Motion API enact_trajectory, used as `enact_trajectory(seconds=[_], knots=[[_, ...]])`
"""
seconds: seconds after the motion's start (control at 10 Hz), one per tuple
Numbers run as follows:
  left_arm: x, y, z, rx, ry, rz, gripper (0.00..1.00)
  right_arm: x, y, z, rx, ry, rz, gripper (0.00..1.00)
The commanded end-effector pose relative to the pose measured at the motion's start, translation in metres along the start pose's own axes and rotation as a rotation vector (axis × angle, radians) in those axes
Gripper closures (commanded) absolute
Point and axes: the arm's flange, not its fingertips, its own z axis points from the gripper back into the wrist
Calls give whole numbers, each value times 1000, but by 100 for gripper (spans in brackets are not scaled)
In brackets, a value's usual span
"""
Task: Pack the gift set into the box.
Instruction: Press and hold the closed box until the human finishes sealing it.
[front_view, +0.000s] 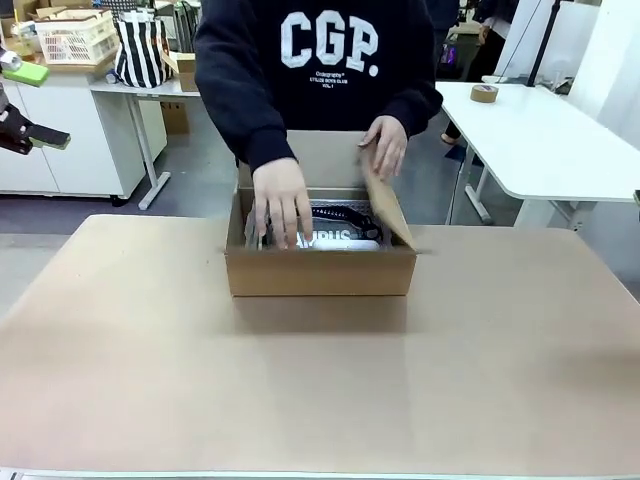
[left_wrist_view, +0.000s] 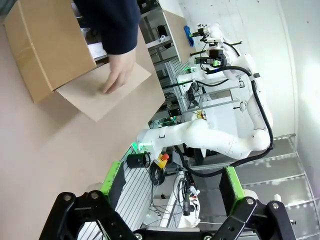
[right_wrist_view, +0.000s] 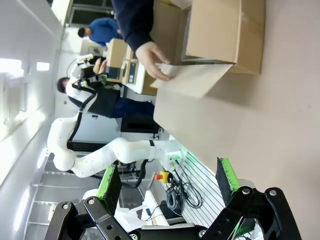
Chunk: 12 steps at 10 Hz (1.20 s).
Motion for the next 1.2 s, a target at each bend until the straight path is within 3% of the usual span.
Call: enact_trajectory(seconds=[0.0, 1.1], knots=[[-1, -1, 1, 4, 5, 0, 0, 1, 2, 3, 6, 5, 13, 0], [-1, -1, 1, 4, 5, 0, 0, 1, 2, 3, 6, 5, 13, 0]])
